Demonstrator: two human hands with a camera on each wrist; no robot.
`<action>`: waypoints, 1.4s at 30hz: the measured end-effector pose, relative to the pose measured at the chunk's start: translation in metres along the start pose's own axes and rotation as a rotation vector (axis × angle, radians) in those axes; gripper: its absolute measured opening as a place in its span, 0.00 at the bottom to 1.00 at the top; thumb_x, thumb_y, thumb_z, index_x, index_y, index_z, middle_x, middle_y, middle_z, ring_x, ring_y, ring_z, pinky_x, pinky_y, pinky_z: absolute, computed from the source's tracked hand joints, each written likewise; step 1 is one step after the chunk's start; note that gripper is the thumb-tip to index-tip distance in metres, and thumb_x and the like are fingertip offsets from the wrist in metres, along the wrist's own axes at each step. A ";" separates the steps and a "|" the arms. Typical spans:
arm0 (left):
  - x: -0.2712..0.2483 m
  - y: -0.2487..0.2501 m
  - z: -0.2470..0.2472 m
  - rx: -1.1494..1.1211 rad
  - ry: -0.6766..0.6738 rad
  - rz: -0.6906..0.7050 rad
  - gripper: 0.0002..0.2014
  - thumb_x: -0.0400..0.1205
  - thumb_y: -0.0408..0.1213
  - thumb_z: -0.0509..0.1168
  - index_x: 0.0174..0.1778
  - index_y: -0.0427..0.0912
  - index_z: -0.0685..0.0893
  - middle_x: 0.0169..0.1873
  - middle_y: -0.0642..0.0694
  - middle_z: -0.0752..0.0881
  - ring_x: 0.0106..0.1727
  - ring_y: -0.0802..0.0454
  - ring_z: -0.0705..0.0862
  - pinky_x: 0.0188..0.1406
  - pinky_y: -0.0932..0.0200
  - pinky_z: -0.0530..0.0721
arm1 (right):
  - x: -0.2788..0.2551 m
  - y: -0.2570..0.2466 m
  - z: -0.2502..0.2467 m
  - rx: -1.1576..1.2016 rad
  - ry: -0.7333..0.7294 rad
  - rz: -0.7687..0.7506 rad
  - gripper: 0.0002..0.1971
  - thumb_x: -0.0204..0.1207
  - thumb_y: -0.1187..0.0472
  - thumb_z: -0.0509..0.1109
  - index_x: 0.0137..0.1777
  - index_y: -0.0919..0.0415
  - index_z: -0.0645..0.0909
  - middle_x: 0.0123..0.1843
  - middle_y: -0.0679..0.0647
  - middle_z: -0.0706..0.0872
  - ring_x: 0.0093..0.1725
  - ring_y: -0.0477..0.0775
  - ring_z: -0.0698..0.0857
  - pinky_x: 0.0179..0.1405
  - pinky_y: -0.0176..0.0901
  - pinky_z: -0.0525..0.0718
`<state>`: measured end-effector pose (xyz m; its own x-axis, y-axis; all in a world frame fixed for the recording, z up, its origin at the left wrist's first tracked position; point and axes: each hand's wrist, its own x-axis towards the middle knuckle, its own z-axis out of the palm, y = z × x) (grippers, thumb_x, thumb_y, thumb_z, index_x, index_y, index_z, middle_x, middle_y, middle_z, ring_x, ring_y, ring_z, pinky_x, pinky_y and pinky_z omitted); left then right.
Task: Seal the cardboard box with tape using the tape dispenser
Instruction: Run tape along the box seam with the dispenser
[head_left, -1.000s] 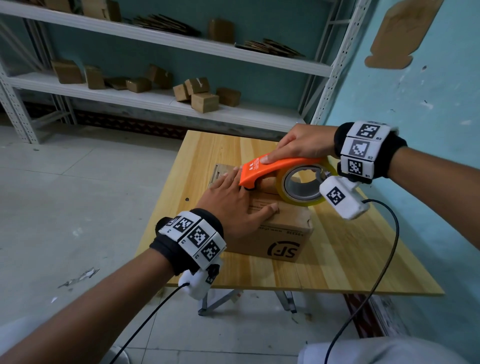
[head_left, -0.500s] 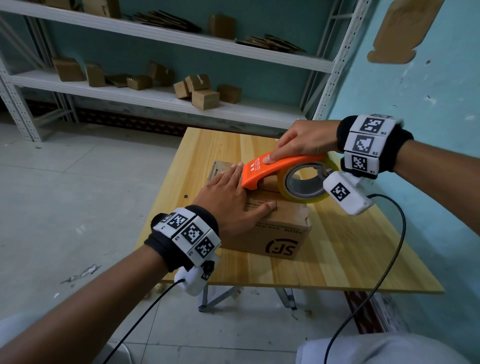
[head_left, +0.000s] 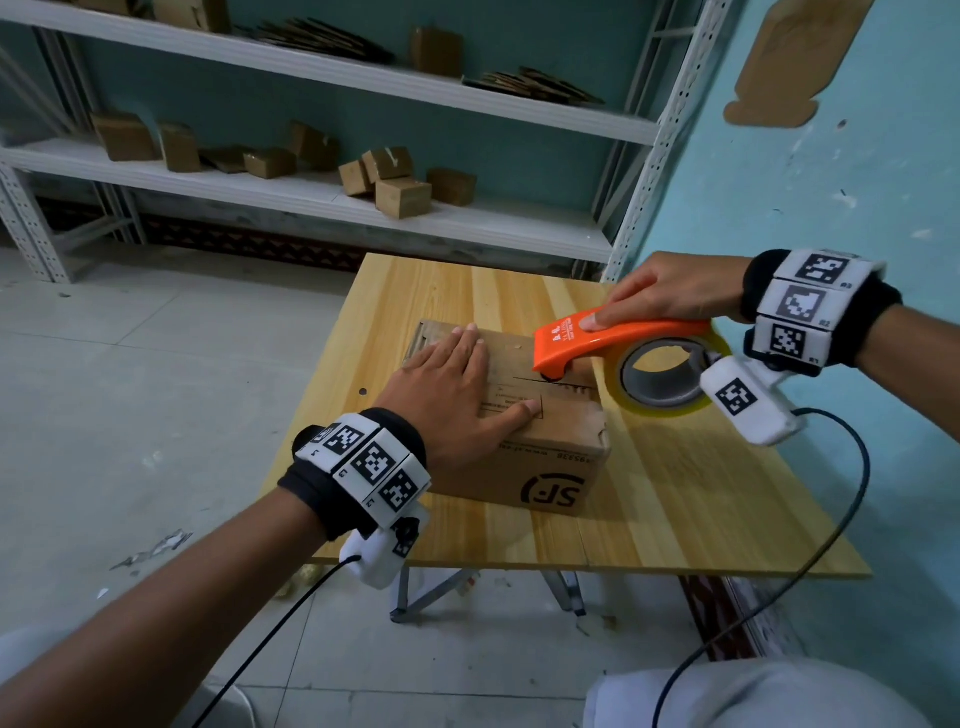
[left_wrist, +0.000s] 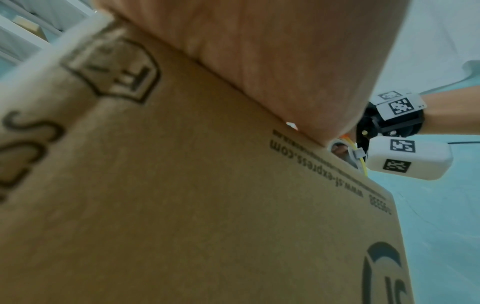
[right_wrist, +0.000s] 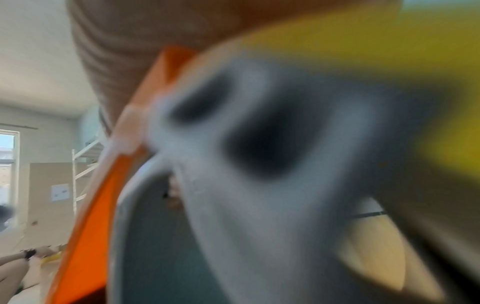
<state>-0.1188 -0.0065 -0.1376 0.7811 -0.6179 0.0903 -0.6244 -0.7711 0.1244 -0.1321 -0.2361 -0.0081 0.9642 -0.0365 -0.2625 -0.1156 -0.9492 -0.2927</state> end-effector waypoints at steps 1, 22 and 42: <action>0.000 0.000 0.000 0.003 -0.001 0.001 0.47 0.77 0.72 0.37 0.84 0.39 0.43 0.84 0.43 0.43 0.84 0.51 0.42 0.82 0.53 0.41 | -0.004 0.006 0.000 0.027 0.008 0.007 0.22 0.74 0.37 0.68 0.52 0.55 0.89 0.44 0.55 0.92 0.36 0.49 0.88 0.35 0.34 0.81; -0.008 -0.006 -0.017 0.024 -0.073 0.106 0.34 0.84 0.62 0.39 0.84 0.52 0.41 0.84 0.50 0.40 0.84 0.52 0.38 0.80 0.53 0.36 | -0.014 0.013 0.018 0.252 0.059 -0.023 0.23 0.71 0.38 0.70 0.53 0.56 0.89 0.41 0.54 0.92 0.34 0.47 0.89 0.36 0.34 0.82; 0.005 0.022 0.007 -0.048 0.044 0.106 0.56 0.68 0.82 0.36 0.84 0.43 0.45 0.84 0.44 0.48 0.85 0.50 0.46 0.83 0.50 0.44 | -0.018 0.027 0.050 0.348 0.240 -0.080 0.21 0.73 0.37 0.69 0.52 0.54 0.89 0.44 0.53 0.91 0.40 0.48 0.88 0.38 0.35 0.81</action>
<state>-0.1291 -0.0277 -0.1410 0.7111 -0.6873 0.1485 -0.7031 -0.6930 0.1593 -0.1642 -0.2455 -0.0576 0.9968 -0.0778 -0.0171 -0.0722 -0.7917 -0.6066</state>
